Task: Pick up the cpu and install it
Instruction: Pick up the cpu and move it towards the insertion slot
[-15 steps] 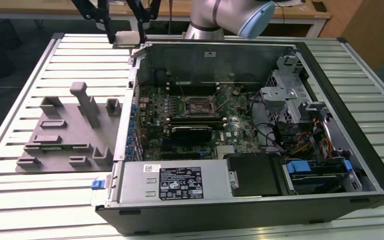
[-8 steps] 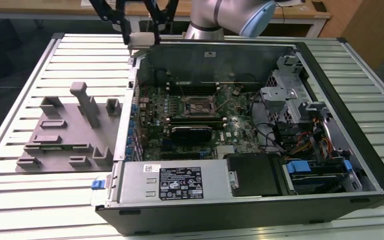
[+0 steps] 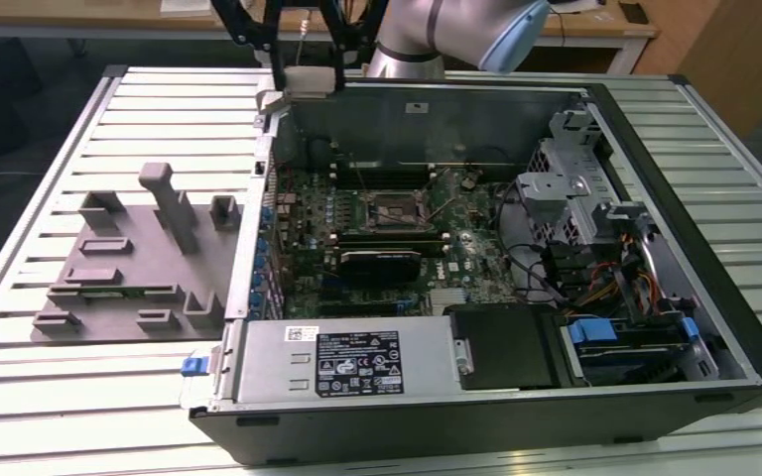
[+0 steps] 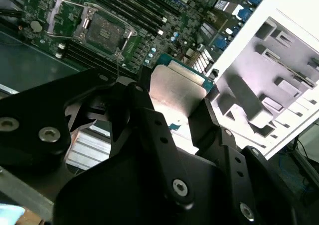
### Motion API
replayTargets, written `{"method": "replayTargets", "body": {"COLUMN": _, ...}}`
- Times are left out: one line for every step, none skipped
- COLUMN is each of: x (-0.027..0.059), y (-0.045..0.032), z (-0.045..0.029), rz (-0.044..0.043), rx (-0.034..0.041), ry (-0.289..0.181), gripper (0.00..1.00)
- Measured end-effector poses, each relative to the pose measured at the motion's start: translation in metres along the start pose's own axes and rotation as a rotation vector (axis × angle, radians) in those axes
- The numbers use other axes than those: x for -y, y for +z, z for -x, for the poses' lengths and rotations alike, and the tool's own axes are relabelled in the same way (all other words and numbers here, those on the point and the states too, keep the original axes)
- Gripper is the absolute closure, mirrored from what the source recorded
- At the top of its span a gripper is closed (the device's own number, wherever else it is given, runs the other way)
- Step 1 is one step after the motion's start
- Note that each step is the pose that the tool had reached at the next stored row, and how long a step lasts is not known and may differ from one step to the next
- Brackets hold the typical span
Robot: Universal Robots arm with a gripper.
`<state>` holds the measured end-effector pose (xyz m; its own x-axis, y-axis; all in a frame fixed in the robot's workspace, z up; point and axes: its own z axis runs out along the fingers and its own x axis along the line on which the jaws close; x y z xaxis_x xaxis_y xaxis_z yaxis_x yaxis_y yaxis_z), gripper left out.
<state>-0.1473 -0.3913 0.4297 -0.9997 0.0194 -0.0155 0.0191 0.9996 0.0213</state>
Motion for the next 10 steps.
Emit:
{"method": "replayTargets", "body": {"x": -0.0001, "y": 0.0004, "z": 0.0035, "rz": 0.0001, "rx": -0.001, "ry": 0.0, "gripper": 0.45}}
{"method": "replayTargets", "body": {"x": -0.0001, "y": 0.0008, "z": 0.0068, "rz": 0.0, "rx": -0.002, "ry": 0.0, "gripper": 0.45}}
{"method": "replayTargets", "body": {"x": -0.0002, "y": 0.0012, "z": 0.0101, "rz": 0.0, "rx": -0.0031, "ry": 0.0, "gripper": 0.45}}
{"method": "replayTargets", "body": {"x": -0.0002, "y": 0.0016, "z": 0.0133, "rz": 0.0, "rx": -0.004, "ry": 0.0, "gripper": 0.45}}
{"method": "replayTargets", "body": {"x": -0.0003, "y": 0.0021, "z": 0.0165, "rz": 0.0, "rx": -0.0049, "ry": 0.0, "gripper": 0.45}}
{"method": "replayTargets", "body": {"x": -0.0003, "y": 0.0026, "z": 0.0199, "rz": 0.0, "rx": -0.0059, "ry": 0.0, "gripper": 0.45}}
{"method": "replayTargets", "body": {"x": -0.0004, "y": 0.003, "z": 0.023, "rz": -0.0002, "rx": -0.0068, "ry": 0.0, "gripper": 0.45}}
{"method": "replayTargets", "body": {"x": -0.0005, "y": 0.0035, "z": 0.0263, "rz": -0.0002, "rx": -0.0078, "ry": 0.0, "gripper": 0.45}}
{"method": "replayTargets", "body": {"x": -0.0005, "y": 0.0039, "z": 0.0295, "rz": -0.0001, "rx": -0.0086, "ry": 0.0, "gripper": 0.45}}
{"method": "replayTargets", "body": {"x": -0.0006, "y": 0.0044, "z": 0.0326, "rz": -0.0002, "rx": -0.0096, "ry": 0.0, "gripper": 0.45}}
